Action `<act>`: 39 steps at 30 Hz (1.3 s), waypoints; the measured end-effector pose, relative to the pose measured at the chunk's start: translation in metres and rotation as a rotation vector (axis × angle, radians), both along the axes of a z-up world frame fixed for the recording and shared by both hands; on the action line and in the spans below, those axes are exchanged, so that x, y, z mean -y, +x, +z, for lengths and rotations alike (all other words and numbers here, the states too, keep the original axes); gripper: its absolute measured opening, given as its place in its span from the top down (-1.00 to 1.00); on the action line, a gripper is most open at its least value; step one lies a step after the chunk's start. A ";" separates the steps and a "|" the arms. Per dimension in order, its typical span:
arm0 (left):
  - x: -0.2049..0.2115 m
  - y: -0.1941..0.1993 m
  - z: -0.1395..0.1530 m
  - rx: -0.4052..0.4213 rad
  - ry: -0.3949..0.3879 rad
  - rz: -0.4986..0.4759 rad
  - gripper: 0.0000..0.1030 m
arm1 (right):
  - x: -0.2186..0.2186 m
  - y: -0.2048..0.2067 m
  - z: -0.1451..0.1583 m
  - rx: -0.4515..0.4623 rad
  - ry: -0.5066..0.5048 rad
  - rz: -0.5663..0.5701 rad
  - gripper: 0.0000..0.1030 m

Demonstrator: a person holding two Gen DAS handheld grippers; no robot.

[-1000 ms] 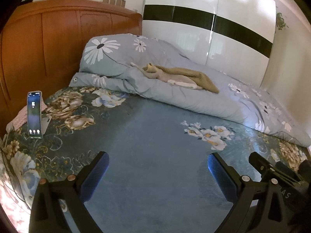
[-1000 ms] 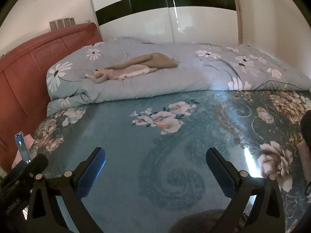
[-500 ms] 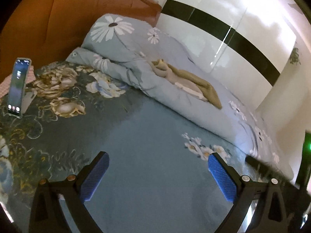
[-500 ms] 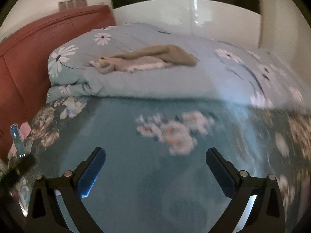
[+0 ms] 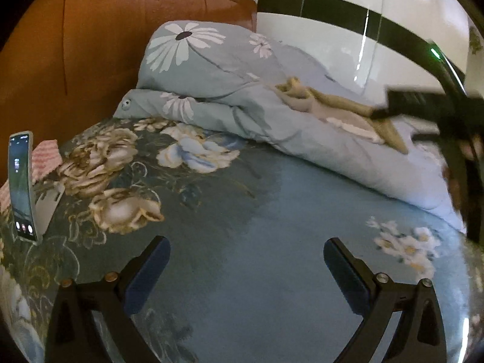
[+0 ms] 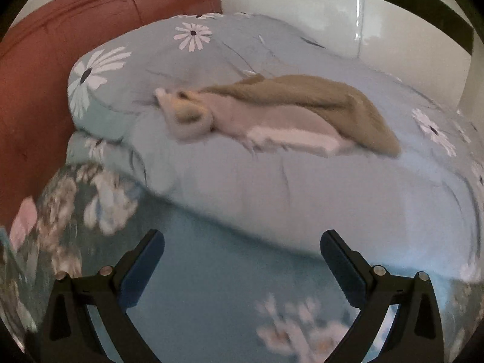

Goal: Fold clothes
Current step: 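Grasp the tan knit sweater with the right gripper and lift it, then pull the tan sweater off the duvet with the right gripper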

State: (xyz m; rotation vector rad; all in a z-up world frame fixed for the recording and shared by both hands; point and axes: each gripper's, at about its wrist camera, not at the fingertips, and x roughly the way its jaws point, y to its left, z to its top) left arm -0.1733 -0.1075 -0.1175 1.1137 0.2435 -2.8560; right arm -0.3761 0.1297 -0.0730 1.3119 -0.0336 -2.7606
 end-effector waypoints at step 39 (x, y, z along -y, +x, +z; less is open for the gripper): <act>0.048 0.007 -0.001 0.030 0.194 0.123 -1.00 | -0.018 -0.151 0.008 0.114 0.523 -0.261 0.77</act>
